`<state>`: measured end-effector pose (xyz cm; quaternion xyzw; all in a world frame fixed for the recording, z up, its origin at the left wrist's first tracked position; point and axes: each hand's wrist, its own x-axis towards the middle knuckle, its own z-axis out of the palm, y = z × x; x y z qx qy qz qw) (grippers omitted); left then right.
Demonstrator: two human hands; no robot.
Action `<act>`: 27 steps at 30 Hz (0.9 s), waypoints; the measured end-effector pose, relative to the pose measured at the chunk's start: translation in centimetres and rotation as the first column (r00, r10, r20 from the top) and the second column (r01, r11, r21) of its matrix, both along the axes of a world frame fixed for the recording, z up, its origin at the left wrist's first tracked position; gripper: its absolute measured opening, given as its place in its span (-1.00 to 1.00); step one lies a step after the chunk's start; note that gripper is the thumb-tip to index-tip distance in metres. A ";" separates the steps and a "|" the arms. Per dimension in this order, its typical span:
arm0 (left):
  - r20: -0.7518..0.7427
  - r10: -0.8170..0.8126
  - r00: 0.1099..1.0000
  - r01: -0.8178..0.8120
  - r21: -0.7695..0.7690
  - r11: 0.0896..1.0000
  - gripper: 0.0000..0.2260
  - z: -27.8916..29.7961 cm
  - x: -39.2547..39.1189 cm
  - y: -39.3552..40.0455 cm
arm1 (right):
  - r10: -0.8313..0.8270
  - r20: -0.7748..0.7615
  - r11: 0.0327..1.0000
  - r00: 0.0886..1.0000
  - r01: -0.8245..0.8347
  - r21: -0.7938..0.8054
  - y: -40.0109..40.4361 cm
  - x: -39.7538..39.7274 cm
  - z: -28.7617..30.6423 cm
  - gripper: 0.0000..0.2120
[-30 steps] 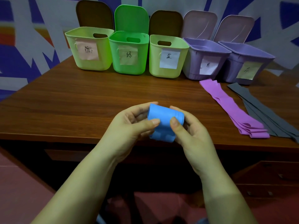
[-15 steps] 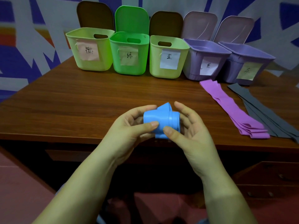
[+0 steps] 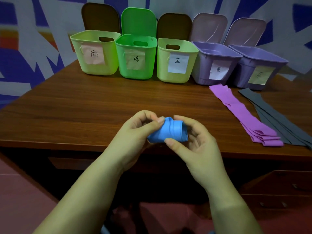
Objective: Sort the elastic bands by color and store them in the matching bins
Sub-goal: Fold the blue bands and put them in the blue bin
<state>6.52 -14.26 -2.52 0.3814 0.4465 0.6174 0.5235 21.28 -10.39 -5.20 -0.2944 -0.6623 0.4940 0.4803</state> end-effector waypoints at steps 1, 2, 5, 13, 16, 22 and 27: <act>0.023 0.006 1.000 -0.006 -0.007 1.000 -0.87 0.0 0.1 0.0 | -0.011 -0.004 1.000 1.000 0.011 0.014 -0.1 0.0 0.0 -0.52; 0.032 0.013 0.999 -0.012 -0.007 1.000 -0.88 0.0 0.2 0.1 | -0.023 -0.010 0.999 1.000 0.023 0.025 -0.2 0.0 -0.1 -0.49; -0.100 0.117 0.988 -0.113 0.045 0.993 -0.92 -0.6 0.3 0.2 | -0.085 -0.010 0.994 0.996 0.086 0.068 -0.2 0.3 0.1 -0.42; -0.509 0.469 0.722 -0.337 0.334 0.880 -0.90 -1.6 1.0 -0.4 | -0.272 0.084 0.950 0.959 0.253 0.184 -0.6 -0.1 1.1 -0.38; -0.543 0.429 0.722 -0.269 0.350 0.897 -0.85 -1.5 1.1 -0.7 | -0.302 0.077 0.942 0.950 0.286 0.174 -0.4 0.0 1.3 -0.36; -0.623 0.295 0.724 -0.055 0.374 0.926 -0.60 -1.2 1.1 0.2 | -0.305 0.047 0.944 0.951 0.295 0.148 0.9 0.7 2.0 -0.37; -0.671 0.197 0.714 0.050 0.330 0.943 -0.55 -0.2 0.6 2.8 | -0.217 0.047 0.970 0.975 0.210 0.124 3.1 1.2 3.0 -0.40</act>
